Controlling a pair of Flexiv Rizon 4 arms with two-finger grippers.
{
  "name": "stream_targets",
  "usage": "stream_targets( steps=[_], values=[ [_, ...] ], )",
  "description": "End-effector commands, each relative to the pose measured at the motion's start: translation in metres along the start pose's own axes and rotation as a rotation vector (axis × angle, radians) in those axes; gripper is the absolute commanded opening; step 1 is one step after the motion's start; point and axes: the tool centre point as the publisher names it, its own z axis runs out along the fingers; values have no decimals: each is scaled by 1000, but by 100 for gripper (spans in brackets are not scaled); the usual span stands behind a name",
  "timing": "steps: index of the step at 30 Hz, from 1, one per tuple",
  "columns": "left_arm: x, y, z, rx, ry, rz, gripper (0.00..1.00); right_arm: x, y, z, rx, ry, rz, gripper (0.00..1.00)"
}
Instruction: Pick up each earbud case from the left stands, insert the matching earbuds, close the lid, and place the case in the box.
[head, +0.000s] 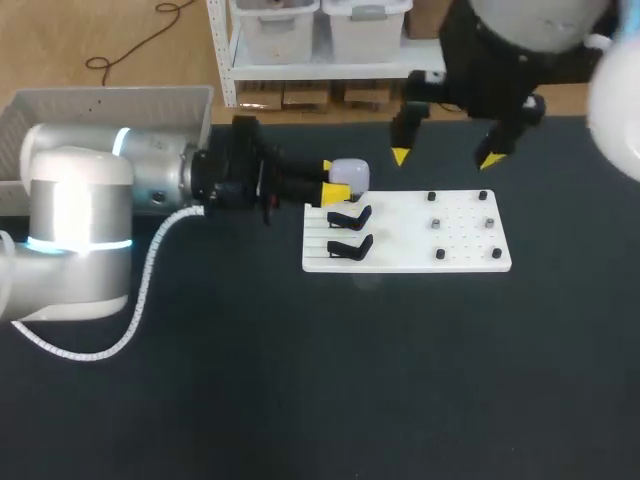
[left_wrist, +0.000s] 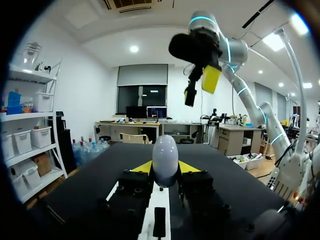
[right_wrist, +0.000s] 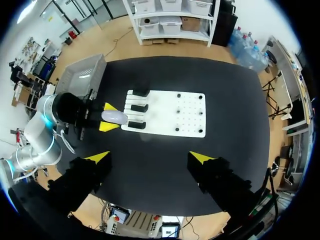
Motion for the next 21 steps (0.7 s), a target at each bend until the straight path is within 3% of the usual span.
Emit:
stream_targets(
  steps=[1, 5, 8, 12, 17, 19, 21],
  values=[
    [-25, -22, -32, -122, 21, 0, 0, 7, -6, 0, -52, -101, -1, 100],
    [-40, -21, -60, -219, 39, 21, 0, 7, -6, 0, -52, -101, -1, 100],
    [-39, -9, -90, -328, 82, 31, 0, 7, -6, 0, -52, -101, -1, 100],
    [-24, 19, -139, -507, 131, -1, 0, 7, -6, 0, -52, -101, -1, 100],
    [-2, 57, -190, -654, 250, 10, 0, 7, -6, 0, -52, -101, -1, 100],
    [4, 72, -207, -717, 232, -27, 0, 7, -6, 0, -52, -101, -1, 100],
    [14, 88, -223, -769, 263, -28, 0, 7, -6, 0, -52, -101, -1, 100]
  ],
)
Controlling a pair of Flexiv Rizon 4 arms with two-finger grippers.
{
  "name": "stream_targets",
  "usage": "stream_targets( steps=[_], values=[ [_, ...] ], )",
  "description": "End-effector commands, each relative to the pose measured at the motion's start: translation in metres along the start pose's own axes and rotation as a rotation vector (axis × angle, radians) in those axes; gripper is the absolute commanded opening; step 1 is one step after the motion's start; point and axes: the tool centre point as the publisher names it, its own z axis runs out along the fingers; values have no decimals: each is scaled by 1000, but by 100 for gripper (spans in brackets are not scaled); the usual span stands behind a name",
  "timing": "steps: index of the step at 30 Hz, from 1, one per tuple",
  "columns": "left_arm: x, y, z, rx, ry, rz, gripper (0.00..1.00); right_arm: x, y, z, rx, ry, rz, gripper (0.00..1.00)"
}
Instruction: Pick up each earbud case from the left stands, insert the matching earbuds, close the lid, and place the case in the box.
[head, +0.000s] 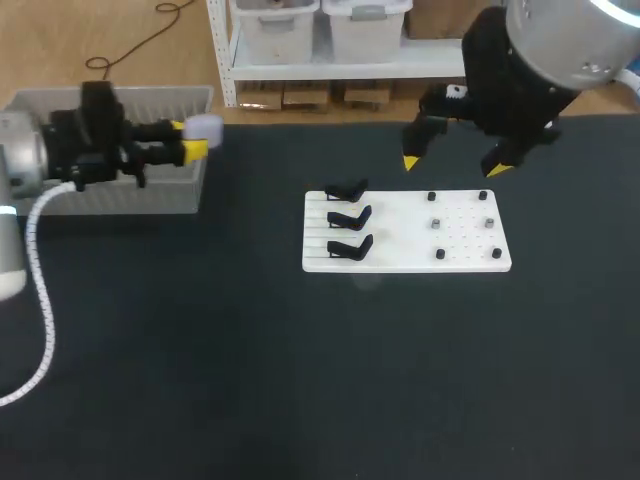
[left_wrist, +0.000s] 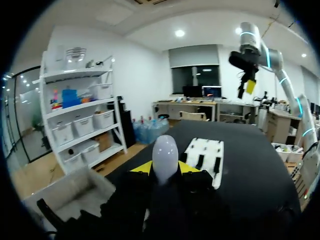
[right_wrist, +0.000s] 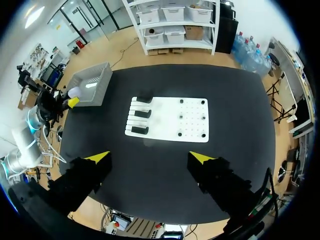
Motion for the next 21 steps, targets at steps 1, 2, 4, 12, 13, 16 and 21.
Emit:
stream_targets(
  steps=[1, 2, 4, 12, 13, 16, 21],
  values=[
    [15, 35, -9, -247, 38, -46, 0, 1, -1, 0, 0, -5, 1, 100],
    [21, 45, -10, -265, 53, -44, 0, 1, -1, 0, 0, -5, 1, 100],
    [30, 62, -13, -303, 67, -64, 0, 1, -1, 0, 0, -5, 1, 100],
    [71, 128, -25, -418, 137, -120, 0, 1, -1, 0, 0, -5, 1, 100],
    [75, 134, -25, -428, 145, -121, 0, 1, -1, 0, 0, -5, 1, 100],
    [82, 144, -26, -439, 148, -137, 0, 1, -1, 0, 0, -5, 1, 100],
    [82, 145, -26, -445, 141, -147, 100, 1, -1, 0, 0, -5, 1, 100]
  ],
)
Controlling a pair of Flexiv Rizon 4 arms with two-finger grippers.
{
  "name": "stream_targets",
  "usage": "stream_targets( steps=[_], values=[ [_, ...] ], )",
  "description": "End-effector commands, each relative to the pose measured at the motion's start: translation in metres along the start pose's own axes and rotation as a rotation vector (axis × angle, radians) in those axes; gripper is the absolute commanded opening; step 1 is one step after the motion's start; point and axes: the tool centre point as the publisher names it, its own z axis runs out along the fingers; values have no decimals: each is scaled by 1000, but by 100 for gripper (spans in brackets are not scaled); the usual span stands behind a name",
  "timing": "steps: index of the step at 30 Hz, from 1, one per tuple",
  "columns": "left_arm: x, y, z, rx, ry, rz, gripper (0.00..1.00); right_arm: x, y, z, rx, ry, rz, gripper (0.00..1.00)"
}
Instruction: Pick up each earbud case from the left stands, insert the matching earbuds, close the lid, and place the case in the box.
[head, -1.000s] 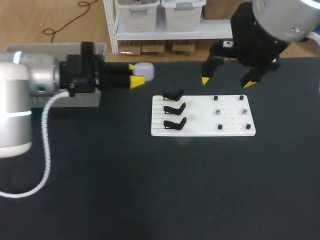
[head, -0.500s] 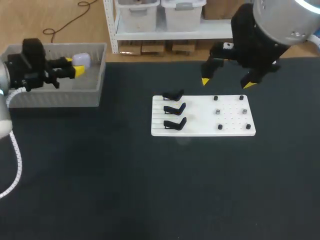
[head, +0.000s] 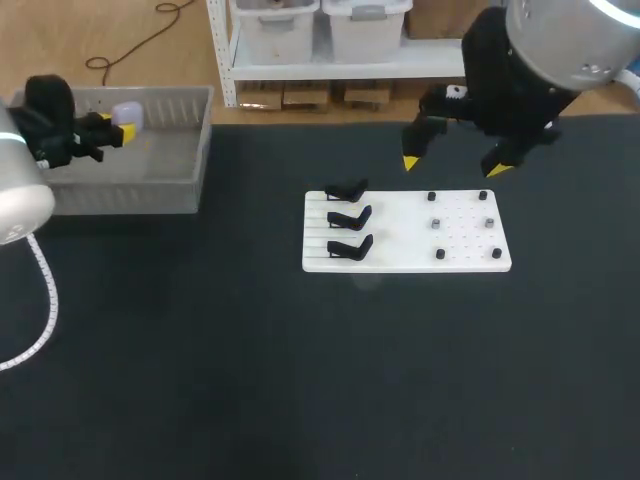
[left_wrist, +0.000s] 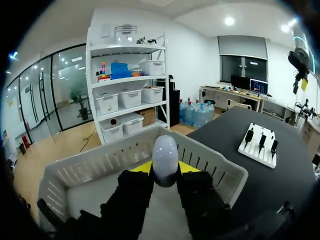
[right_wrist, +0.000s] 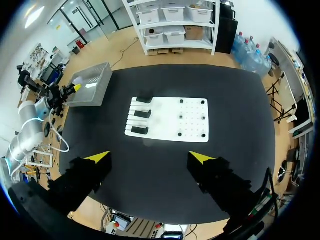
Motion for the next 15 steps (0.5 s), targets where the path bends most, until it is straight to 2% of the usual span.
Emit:
stream_targets(
  steps=[1, 15],
  values=[
    [-3, -5, 3, -106, -9, 2, 100, 1, -1, -1, 0, -4, 0, 100],
    [-6, -9, 1, -102, -21, 9, 100, 1, -1, -1, 0, -4, 0, 100]
  ],
)
